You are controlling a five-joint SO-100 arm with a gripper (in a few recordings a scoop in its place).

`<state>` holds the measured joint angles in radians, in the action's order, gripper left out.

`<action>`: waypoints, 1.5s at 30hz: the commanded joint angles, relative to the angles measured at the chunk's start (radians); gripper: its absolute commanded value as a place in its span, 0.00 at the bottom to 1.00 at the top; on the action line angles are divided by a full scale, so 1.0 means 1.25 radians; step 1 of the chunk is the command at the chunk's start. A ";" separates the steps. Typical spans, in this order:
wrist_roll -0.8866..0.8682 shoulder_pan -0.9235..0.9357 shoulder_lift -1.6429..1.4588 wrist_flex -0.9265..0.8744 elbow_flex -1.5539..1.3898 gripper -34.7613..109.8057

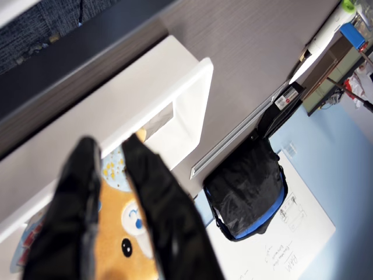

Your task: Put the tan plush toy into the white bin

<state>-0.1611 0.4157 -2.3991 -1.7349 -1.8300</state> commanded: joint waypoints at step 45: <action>-0.785 0.809 0.002 0.004 0.421 0.58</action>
<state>-0.9910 1.3530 -2.4283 -1.7273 -1.3821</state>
